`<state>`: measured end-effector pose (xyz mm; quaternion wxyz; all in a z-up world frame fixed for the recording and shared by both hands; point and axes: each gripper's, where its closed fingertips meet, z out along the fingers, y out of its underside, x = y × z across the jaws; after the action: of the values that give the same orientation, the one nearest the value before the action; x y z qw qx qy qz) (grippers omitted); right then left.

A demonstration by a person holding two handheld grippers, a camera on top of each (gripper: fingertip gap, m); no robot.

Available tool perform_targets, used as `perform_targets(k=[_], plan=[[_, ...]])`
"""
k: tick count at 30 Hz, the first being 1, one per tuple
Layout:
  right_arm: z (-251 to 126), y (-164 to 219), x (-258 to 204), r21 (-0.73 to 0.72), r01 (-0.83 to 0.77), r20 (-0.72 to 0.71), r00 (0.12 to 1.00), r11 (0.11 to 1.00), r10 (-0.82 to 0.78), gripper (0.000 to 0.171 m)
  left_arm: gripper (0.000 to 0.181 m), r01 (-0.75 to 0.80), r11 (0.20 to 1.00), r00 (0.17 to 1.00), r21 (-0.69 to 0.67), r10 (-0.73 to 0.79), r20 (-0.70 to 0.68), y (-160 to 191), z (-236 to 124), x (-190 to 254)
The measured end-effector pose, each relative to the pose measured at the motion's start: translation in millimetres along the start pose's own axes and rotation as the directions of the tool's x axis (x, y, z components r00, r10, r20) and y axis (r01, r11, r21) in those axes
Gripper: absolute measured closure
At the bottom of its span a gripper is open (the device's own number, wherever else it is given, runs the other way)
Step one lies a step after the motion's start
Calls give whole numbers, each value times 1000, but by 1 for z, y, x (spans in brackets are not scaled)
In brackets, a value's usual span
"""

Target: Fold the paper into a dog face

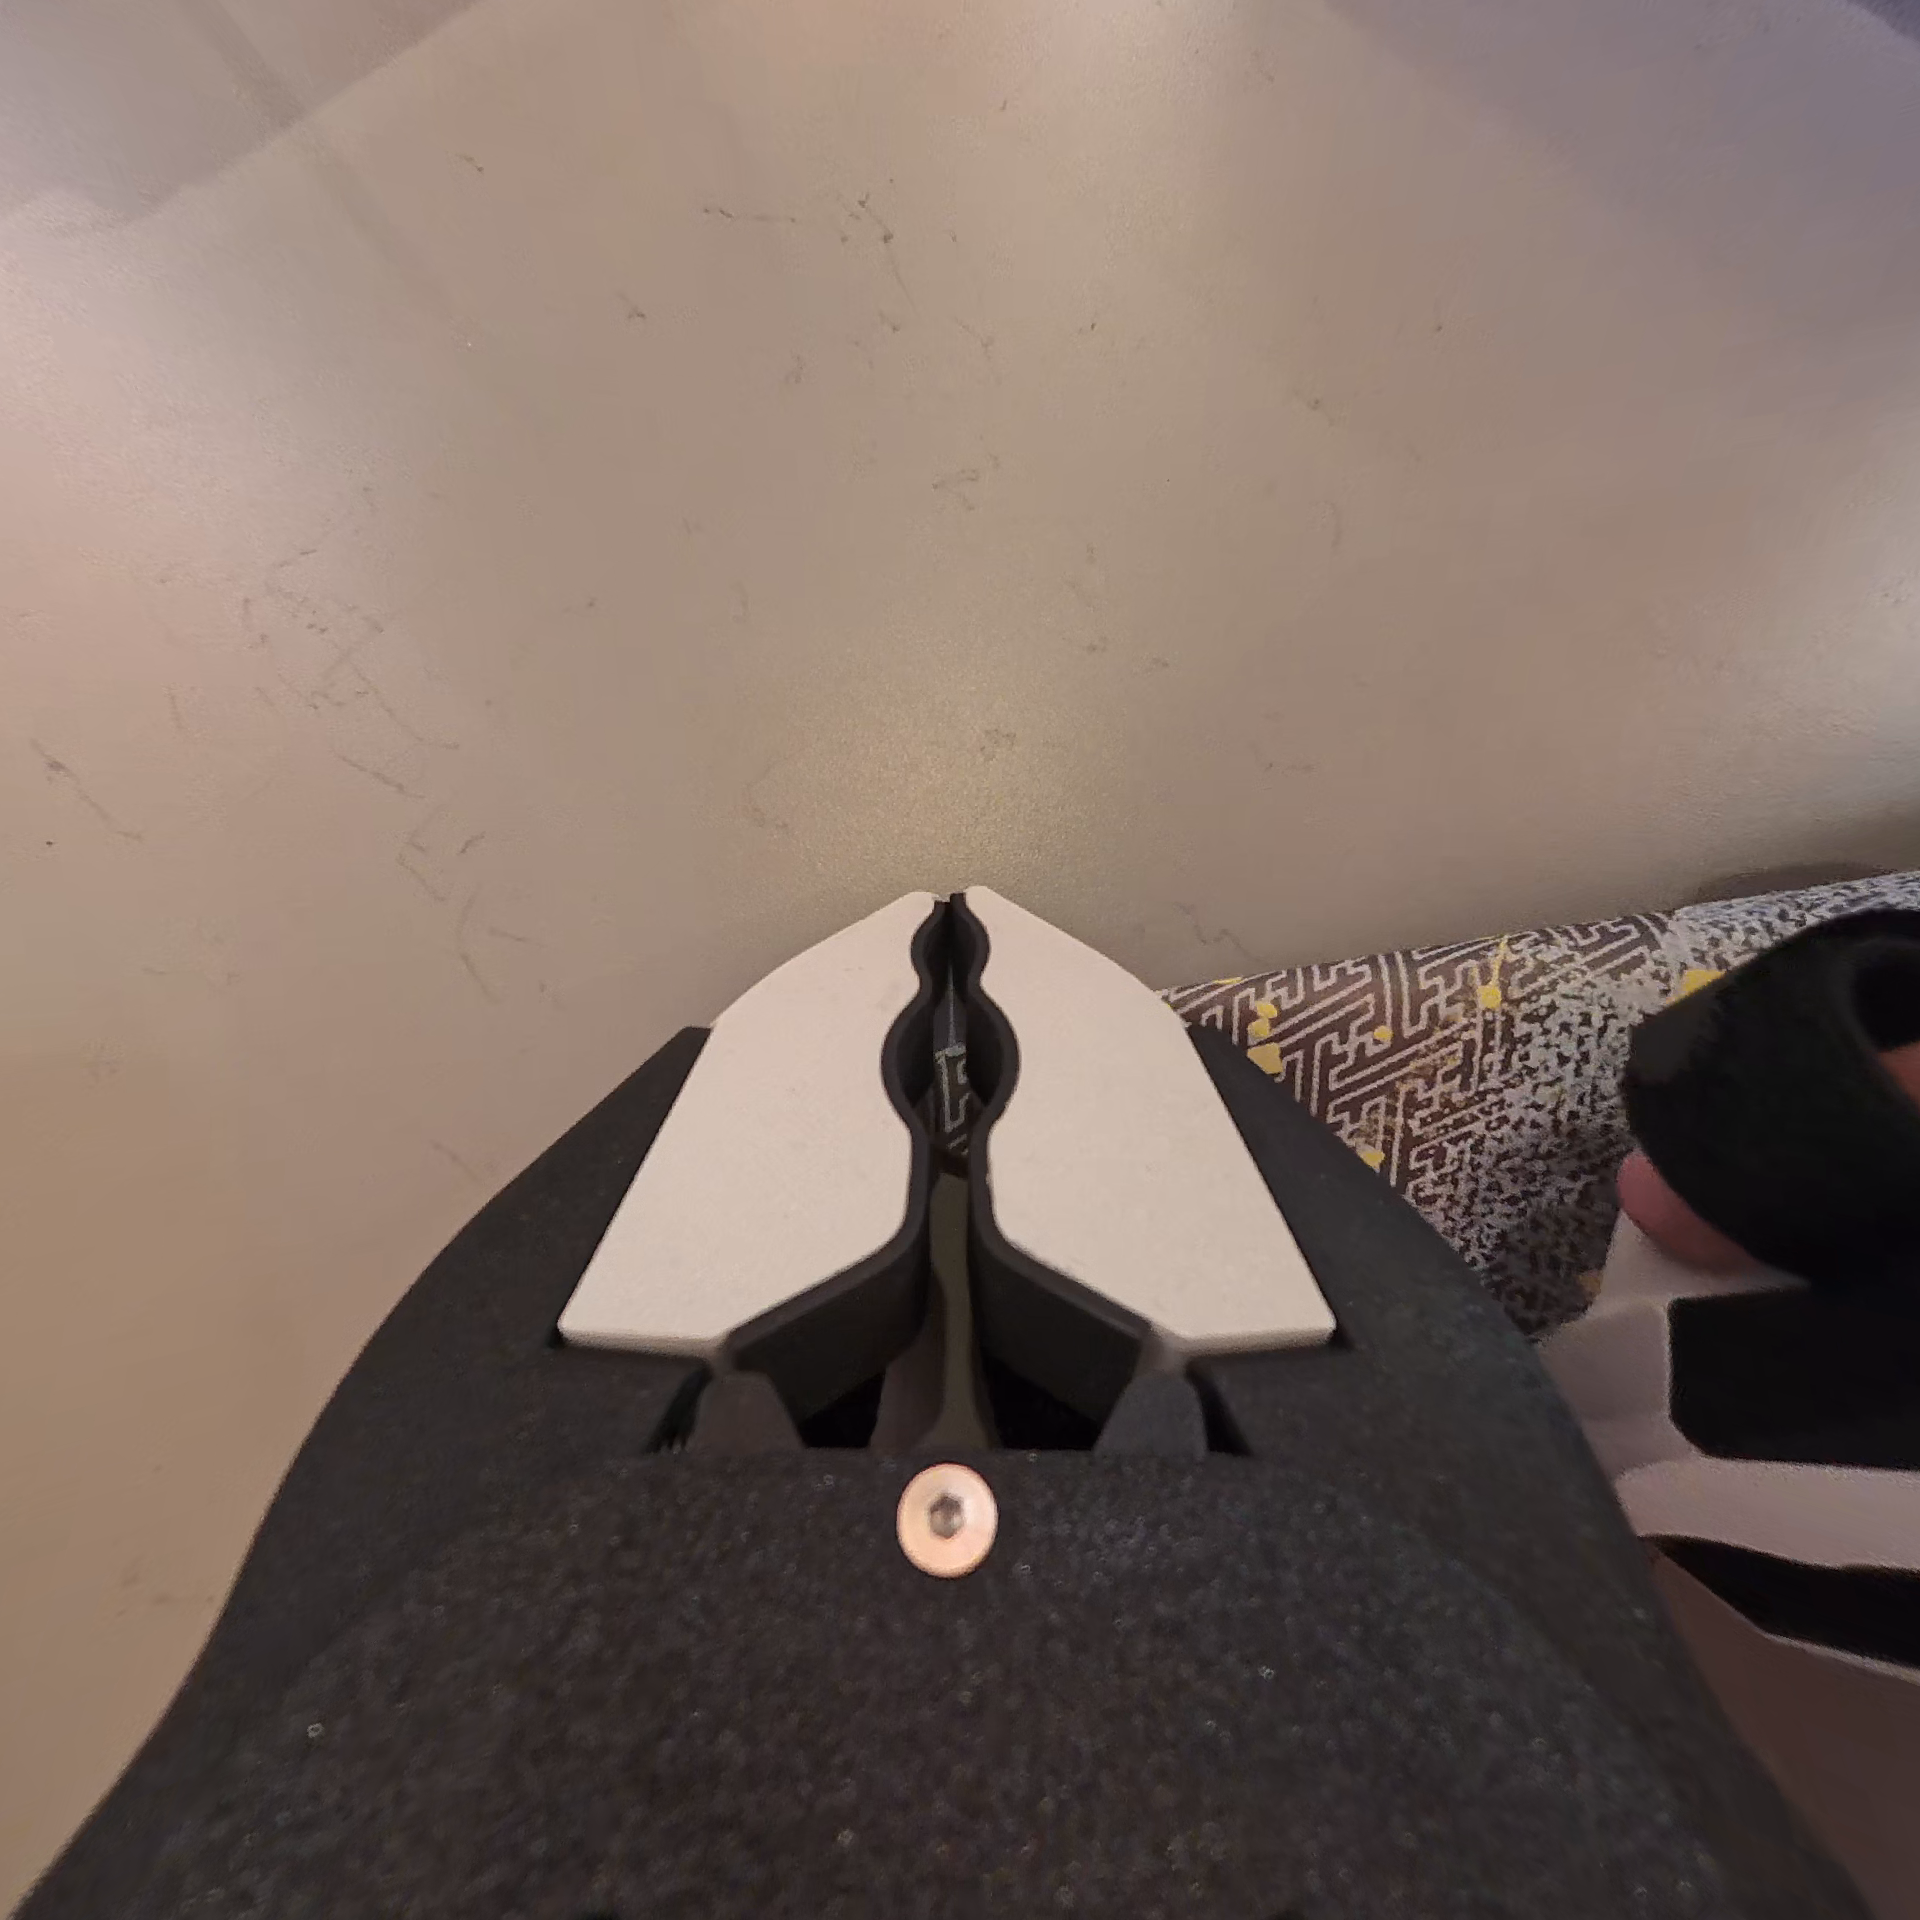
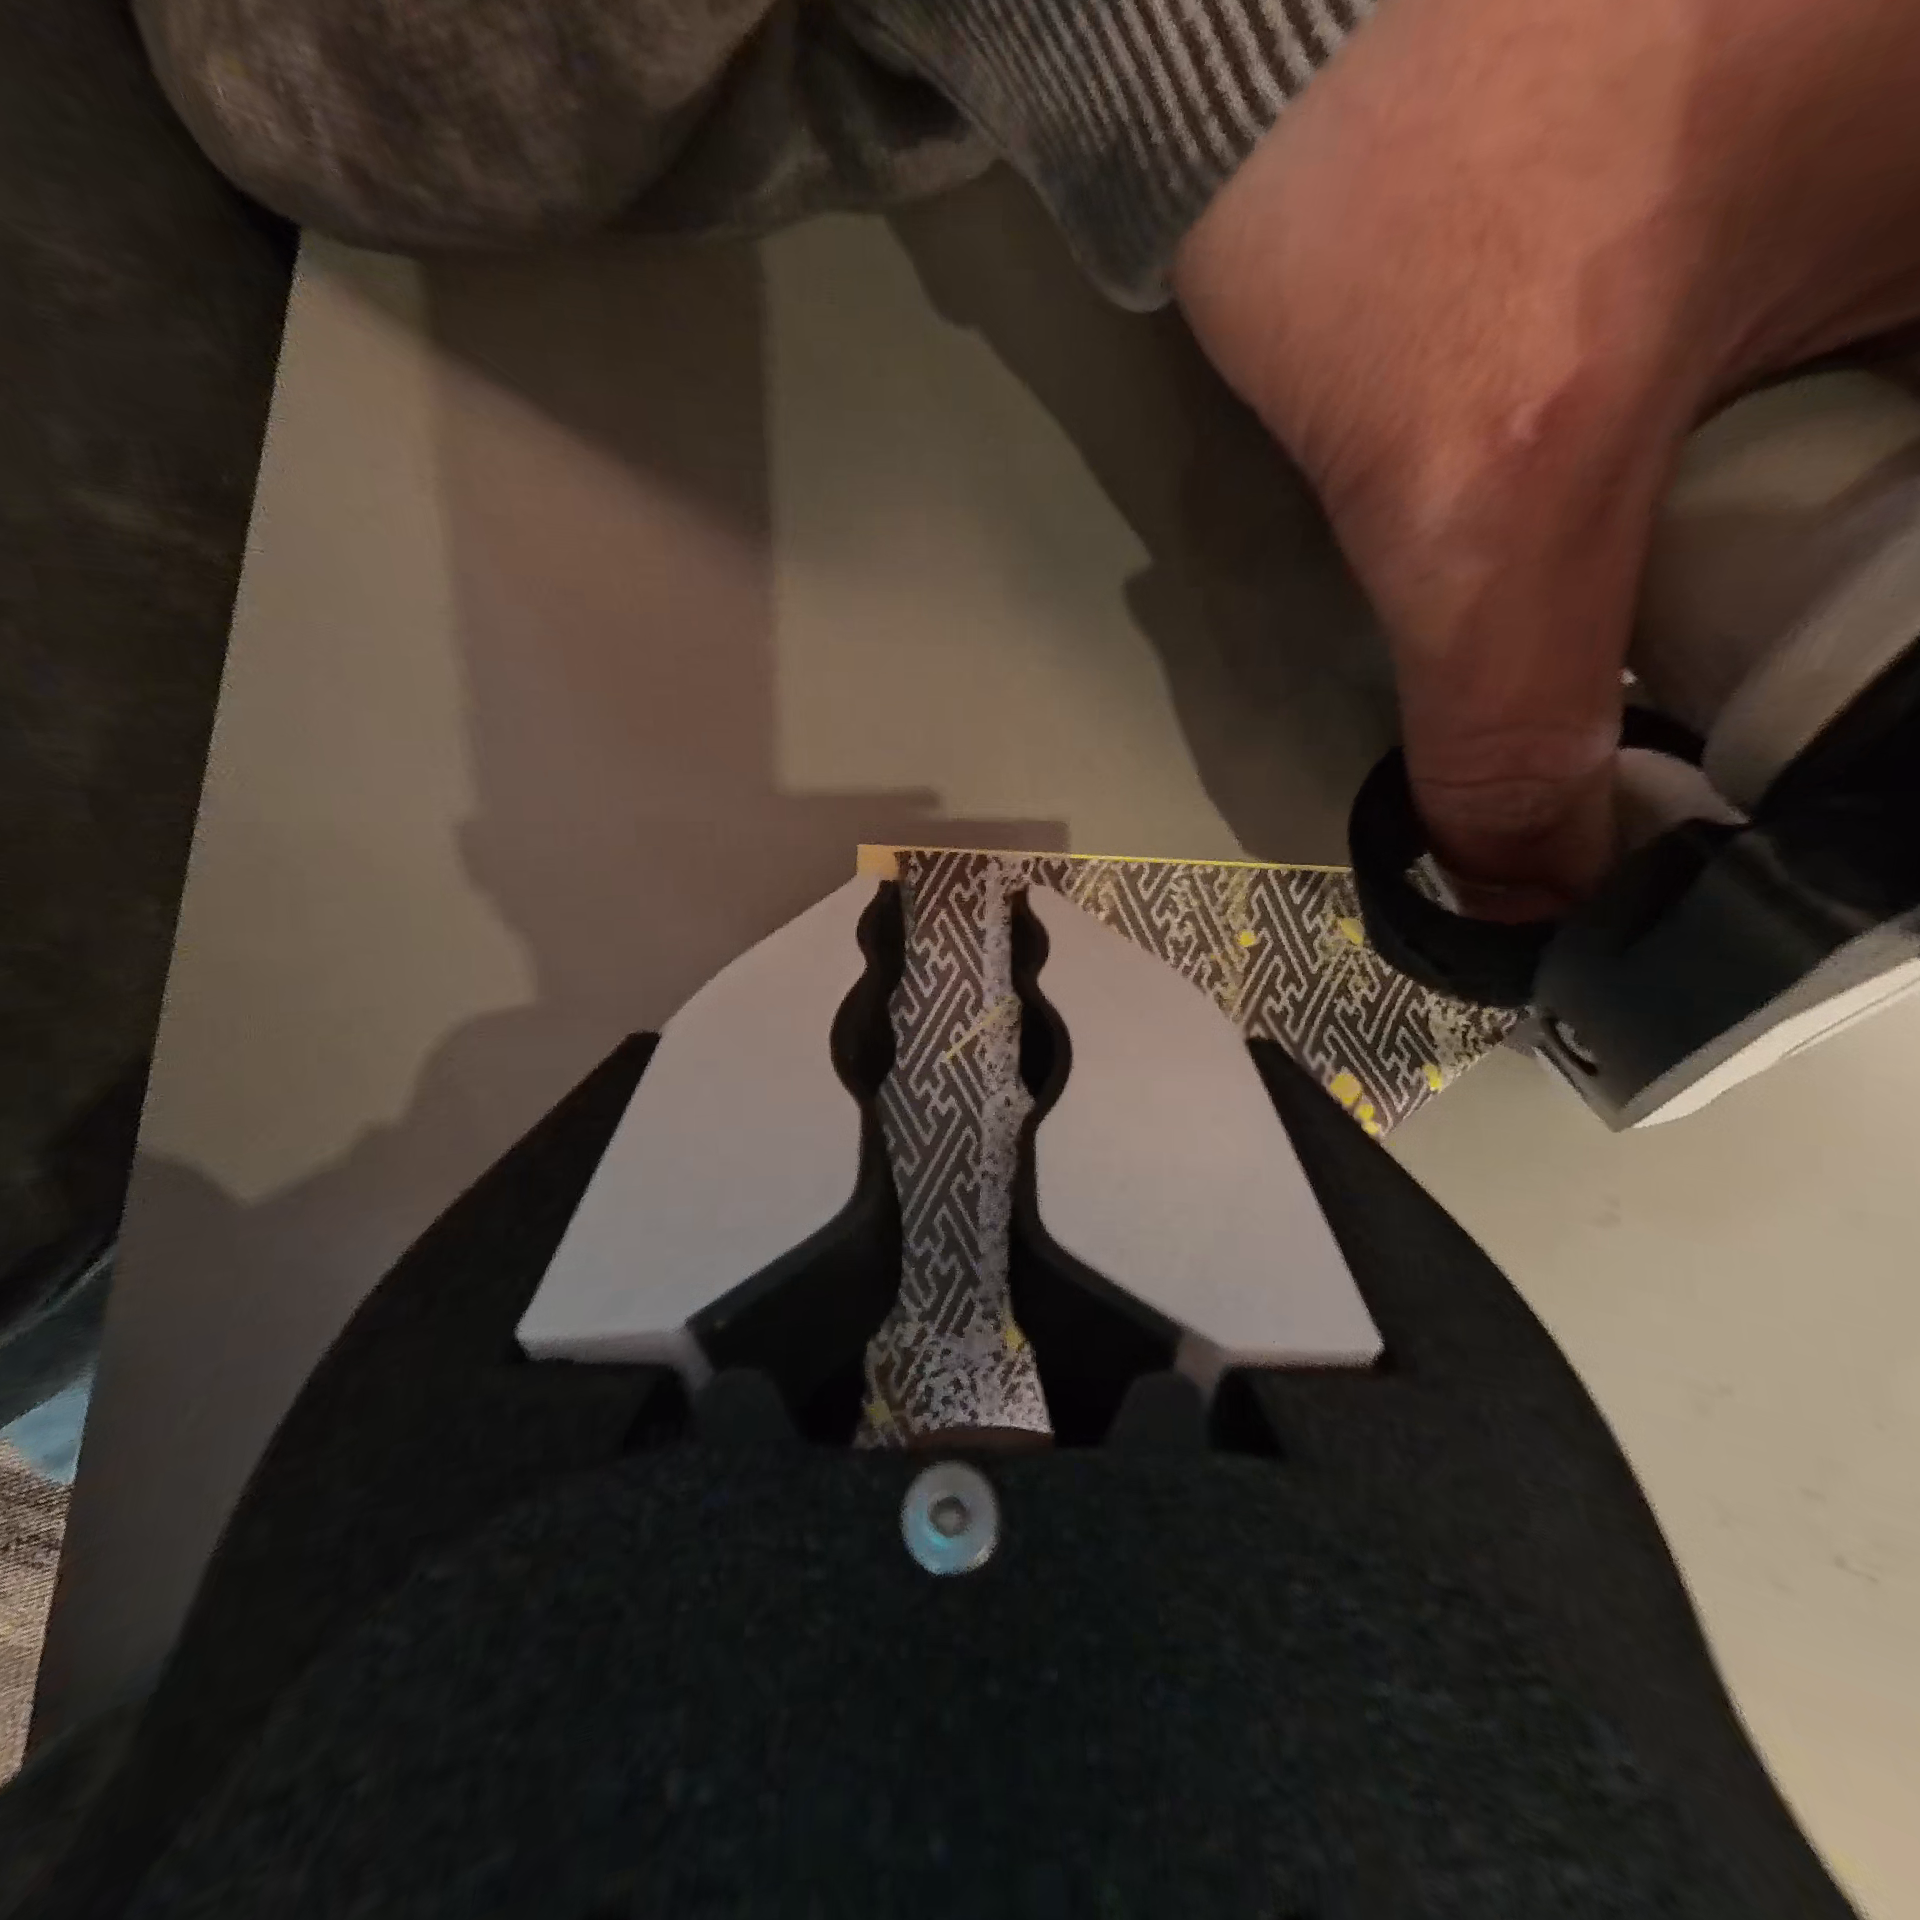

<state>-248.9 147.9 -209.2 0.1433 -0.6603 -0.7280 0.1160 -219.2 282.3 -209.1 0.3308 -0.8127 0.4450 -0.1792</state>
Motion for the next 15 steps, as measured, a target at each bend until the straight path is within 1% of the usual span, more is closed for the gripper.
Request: perform_targets(k=[2, 8, 15], plan=[[0, 0, 2, -3, 1, -7, 1000, 1000, -1, 150, 181, 0, 1000, 1000, 0, 0, 0, 0, 0, 0], [-1, 0, 0, -4, -3, -18, 1000, 1000, 3, 155, 181, 1, 1000, 1000, 0, -1, 0, 0, 0, 0], [0, 1, -1, 55, -88, 13, 996, 995, 88, 157, 181, 1, 1000, 1000, 0, -1, 0, 0, 0, 0]])
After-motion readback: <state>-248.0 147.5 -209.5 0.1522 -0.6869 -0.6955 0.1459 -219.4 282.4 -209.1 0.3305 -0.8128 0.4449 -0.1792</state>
